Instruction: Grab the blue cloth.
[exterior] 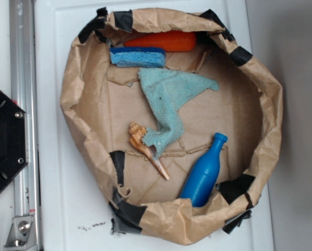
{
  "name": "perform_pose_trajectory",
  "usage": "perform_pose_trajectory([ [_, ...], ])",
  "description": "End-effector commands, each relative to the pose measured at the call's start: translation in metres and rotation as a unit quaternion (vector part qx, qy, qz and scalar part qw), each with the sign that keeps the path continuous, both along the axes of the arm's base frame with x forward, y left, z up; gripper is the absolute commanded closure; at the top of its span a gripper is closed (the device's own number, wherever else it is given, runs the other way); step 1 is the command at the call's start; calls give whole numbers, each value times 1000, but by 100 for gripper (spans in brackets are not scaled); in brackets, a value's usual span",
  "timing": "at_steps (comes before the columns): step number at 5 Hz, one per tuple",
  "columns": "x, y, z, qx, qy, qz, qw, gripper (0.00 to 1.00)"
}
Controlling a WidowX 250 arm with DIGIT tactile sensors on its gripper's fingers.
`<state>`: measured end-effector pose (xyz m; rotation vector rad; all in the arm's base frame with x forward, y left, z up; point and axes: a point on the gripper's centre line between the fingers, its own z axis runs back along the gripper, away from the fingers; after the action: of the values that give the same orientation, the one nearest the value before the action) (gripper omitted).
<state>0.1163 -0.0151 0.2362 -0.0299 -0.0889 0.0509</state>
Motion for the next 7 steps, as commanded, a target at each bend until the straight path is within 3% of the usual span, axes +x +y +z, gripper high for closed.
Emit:
perform_pose_trajectory([
  [1, 0, 0, 0, 0, 0, 0, 1000, 0],
  [2, 48, 17, -34, 2, 34, 65, 997, 0],
  [4, 143, 50, -95, -27, 34, 179, 983, 0],
  [6, 155, 14, -163, -43, 66, 149, 986, 0],
  [7, 145, 11, -179, -52, 79, 196, 976, 0],
])
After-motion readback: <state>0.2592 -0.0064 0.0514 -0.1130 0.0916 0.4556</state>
